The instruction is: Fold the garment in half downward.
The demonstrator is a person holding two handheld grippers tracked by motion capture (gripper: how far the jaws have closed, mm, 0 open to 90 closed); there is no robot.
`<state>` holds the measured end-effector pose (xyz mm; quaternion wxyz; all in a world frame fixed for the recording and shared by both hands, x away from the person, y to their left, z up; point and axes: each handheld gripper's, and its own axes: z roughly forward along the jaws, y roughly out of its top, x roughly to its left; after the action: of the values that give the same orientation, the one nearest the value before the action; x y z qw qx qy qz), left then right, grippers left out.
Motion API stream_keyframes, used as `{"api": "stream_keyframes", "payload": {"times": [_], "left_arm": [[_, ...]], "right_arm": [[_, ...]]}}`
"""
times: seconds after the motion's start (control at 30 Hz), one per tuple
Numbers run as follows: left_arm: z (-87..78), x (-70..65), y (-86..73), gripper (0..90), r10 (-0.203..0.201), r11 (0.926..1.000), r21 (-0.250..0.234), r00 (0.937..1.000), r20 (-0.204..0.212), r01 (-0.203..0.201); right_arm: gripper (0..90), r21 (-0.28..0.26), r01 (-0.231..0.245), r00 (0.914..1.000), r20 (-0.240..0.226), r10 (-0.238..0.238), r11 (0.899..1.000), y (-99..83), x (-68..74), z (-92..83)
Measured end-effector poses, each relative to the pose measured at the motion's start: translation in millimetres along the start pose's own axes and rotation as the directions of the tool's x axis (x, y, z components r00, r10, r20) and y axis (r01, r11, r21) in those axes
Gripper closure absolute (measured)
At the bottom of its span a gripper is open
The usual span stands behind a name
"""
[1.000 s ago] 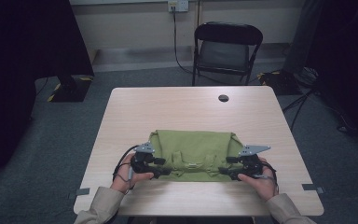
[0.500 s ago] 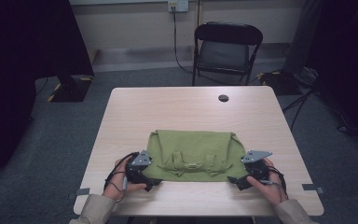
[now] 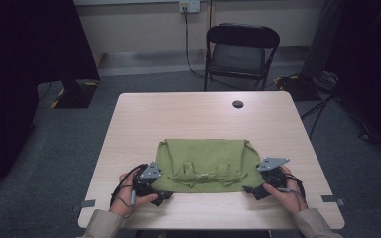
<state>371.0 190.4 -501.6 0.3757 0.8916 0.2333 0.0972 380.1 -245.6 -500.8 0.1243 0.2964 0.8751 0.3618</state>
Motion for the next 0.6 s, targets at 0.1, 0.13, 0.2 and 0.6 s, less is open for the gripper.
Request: {"api": "stream_keyframes", "payload": {"times": [0.1, 0.13, 0.2, 0.6], "left_arm": [[0.0, -0.4, 0.1, 0.0, -0.003, 1.0, 0.001, 1.0, -0.003, 0.003], [0.1, -0.4, 0.2, 0.0, -0.004, 1.0, 0.001, 1.0, -0.003, 0.004], [-0.1, -0.5, 0.1, 0.0, -0.009, 1.0, 0.0, 0.9999, -0.005, 0.009], [-5.8, 10.2, 42.1, 15.9, -0.205, 0.967, -0.119, 0.9657, 0.159, 0.225]], "right_arm": [[0.0, 0.0, -0.001, 1.0, 0.001, 0.001, 1.0, 0.0, 0.1, 0.1], [0.0, 0.0, -0.002, 1.0, 0.001, 0.002, 1.0, 0.1, 0.3, 0.1], [0.0, 0.0, -0.003, 1.0, 0.002, 0.003, 1.0, 0.0, 0.4, 0.0], [14.8, -0.136, -0.082, 0.9942, -0.079, 0.072, 0.987, 33.7, 0.4, -8.0]]}}
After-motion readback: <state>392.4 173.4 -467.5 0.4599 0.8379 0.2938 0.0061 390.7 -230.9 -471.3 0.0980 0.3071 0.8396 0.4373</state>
